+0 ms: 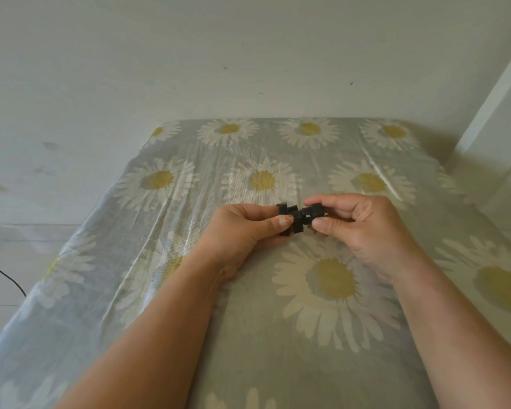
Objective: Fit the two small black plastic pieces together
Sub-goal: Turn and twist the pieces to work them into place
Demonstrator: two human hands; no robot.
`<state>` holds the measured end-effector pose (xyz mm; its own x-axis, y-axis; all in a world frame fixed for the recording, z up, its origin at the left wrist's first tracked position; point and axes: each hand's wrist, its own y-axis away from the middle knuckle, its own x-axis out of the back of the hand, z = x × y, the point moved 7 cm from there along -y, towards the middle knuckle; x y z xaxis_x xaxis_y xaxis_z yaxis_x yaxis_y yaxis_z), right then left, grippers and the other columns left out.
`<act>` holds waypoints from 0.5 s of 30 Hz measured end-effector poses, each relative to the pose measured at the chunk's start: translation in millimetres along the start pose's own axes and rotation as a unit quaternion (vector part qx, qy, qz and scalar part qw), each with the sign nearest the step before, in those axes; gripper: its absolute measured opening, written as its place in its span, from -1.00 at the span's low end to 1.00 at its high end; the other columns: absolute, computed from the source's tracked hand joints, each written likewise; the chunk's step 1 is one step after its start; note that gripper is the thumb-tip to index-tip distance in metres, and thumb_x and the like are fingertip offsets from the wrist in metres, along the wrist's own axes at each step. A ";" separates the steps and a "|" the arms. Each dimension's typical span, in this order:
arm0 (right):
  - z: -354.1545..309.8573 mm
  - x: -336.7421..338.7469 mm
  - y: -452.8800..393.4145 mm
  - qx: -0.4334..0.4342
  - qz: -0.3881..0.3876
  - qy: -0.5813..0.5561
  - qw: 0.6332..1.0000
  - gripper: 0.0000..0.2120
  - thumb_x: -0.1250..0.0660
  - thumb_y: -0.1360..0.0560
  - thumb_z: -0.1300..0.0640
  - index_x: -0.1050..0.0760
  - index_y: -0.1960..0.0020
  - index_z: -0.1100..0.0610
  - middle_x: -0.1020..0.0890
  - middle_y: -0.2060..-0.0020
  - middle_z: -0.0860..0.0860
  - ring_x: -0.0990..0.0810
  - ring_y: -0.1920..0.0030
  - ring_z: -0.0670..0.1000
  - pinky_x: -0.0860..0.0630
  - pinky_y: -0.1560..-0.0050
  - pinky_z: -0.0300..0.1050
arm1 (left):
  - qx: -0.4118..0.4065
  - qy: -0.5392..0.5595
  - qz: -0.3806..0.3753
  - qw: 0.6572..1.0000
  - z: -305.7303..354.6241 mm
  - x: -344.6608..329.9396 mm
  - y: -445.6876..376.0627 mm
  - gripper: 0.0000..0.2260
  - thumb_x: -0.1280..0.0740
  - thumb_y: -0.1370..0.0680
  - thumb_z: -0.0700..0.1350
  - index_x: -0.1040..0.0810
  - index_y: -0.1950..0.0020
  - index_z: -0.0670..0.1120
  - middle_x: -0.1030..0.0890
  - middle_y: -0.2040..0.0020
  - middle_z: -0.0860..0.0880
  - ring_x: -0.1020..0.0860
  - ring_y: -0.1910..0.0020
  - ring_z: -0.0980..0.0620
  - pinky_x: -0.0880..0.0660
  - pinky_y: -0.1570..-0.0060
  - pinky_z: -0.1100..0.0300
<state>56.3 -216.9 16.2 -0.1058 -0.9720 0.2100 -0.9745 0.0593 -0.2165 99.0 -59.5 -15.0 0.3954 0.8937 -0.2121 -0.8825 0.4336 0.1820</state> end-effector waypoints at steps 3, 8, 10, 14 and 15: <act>0.2 -0.6 -0.3 -0.001 0.001 -0.005 1.000 -0.60 -0.43 -0.39 0.37 -0.66 0.13 -0.17 -0.74 0.22 -0.13 -0.69 0.22 -0.15 -0.52 0.13 -0.35 | 0.001 -0.007 0.003 1.000 0.0 0.2 0.6 -0.68 -0.51 -0.14 -0.08 -0.71 0.13 -0.12 -0.71 0.11 -0.18 -0.67 0.05 -0.11 -0.60 0.06 0.18; 1.1 -2.1 -0.6 0.003 0.002 -0.014 1.000 -0.58 -0.43 -0.38 0.39 -0.67 0.14 -0.17 -0.74 0.24 -0.12 -0.69 0.27 -0.15 -0.53 0.18 -0.36 | 0.002 -0.007 0.003 1.000 0.0 -0.1 -0.3 -0.69 -0.50 -0.15 -0.10 -0.70 0.13 -0.13 -0.71 0.12 -0.17 -0.68 0.08 -0.07 -0.60 0.10 0.21; 1.7 -2.1 -0.3 0.003 0.003 -0.016 1.000 -0.59 -0.43 -0.38 0.40 -0.67 0.14 -0.15 -0.74 0.25 -0.12 -0.69 0.27 -0.14 -0.54 0.18 -0.35 | 0.001 -0.005 0.003 1.000 -0.1 -0.3 -0.2 -0.69 -0.50 -0.16 -0.11 -0.70 0.13 -0.14 -0.71 0.12 -0.17 -0.68 0.08 -0.07 -0.60 0.11 0.21; 2.9 -2.3 -0.5 0.002 -0.001 -0.019 1.000 -0.60 -0.43 -0.38 0.40 -0.67 0.14 -0.14 -0.74 0.23 -0.10 -0.70 0.22 -0.10 -0.57 0.14 -0.30 | 0.001 -0.010 0.008 1.000 -0.5 0.0 -0.3 -0.68 -0.49 -0.16 -0.12 -0.69 0.12 -0.16 -0.71 0.12 -0.17 -0.68 0.09 -0.06 -0.60 0.15 0.24; 3.0 -2.4 -0.4 0.001 -0.001 -0.021 1.000 -0.60 -0.42 -0.38 0.40 -0.67 0.14 -0.13 -0.74 0.23 -0.10 -0.71 0.22 -0.10 -0.57 0.14 -0.29 | -0.001 -0.009 0.008 1.000 -0.4 0.0 -0.3 -0.68 -0.49 -0.17 -0.12 -0.69 0.11 -0.17 -0.71 0.12 -0.16 -0.68 0.09 -0.06 -0.59 0.16 0.25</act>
<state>57.5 -215.3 12.9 -0.0955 -0.9808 0.1700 -0.9742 0.0570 -0.2184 99.1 -59.6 -15.4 0.3848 0.9028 -0.1919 -0.8894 0.4183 0.1843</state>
